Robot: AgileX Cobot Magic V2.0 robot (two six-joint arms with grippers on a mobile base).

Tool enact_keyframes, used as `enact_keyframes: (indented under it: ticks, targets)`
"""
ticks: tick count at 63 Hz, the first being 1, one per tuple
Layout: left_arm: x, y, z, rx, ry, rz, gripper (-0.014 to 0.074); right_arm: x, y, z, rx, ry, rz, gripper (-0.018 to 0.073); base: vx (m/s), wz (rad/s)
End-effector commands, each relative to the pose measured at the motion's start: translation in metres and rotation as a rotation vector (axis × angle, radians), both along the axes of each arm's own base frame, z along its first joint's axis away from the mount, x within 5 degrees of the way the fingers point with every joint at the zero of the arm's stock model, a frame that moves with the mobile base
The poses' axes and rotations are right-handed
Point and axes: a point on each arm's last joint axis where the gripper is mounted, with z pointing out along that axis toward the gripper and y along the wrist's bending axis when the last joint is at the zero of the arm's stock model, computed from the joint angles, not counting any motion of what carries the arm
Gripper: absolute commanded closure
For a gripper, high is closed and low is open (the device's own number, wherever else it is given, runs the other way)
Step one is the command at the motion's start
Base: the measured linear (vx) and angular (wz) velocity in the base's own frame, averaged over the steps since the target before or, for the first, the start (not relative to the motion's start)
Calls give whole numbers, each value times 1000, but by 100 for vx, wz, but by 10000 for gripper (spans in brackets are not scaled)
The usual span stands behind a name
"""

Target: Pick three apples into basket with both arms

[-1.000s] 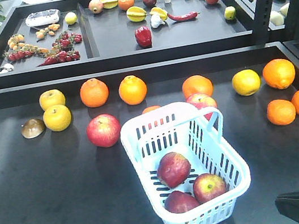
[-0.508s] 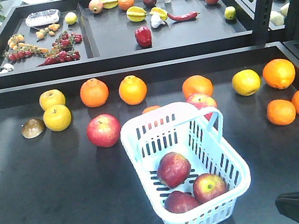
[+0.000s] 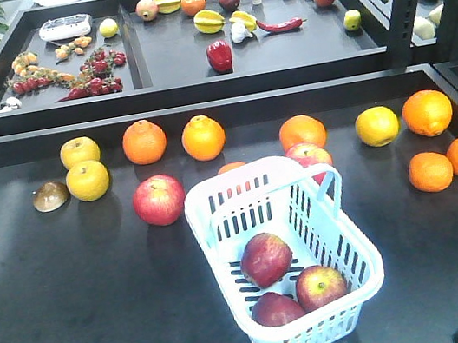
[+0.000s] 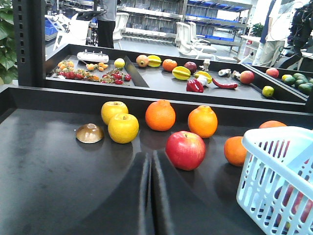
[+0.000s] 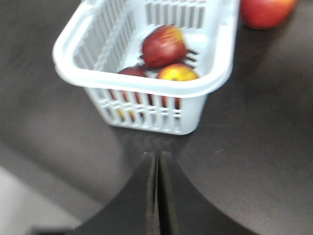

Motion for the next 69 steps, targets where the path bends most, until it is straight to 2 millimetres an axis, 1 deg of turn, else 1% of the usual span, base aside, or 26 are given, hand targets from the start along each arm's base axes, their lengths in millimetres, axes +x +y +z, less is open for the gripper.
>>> enact_keyframes:
  ticks: [1,8,16,26,29,32,43,57,69]
  targets:
    - [-2,0,15,-15,-106,-4,603,0,-8,7,122,-137,-160,564,0,0]
    - [-2,0,15,-15,-106,-4,603,-7,-17,2,228,-202,-288,564,0,0]
    - [-2,0,15,-15,-106,-4,603,-13,-24,-7,318,-233,-395,564,0,0]
    - [-2,0,15,-15,-106,-4,603,-14,-28,-26,426,-302,-460,564,0,0]
    - [-2,0,15,-15,-106,-4,603,-16,-29,-25,451,-310,-471,564,0,0]
    - [-2,0,15,-15,-106,-4,603,-17,-30,-22,459,-359,-458,564,0,0]
    - [-2,0,15,-15,-106,-4,603,-18,-31,-15,399,-483,-427,564,0,0]
    - [-2,0,15,-15,-106,-4,603,-18,-38,3,409,-705,-532,564,0,0]
    - [-2,0,15,-15,-106,-4,603,-19,-38,6,342,-763,-520,564,0,0]
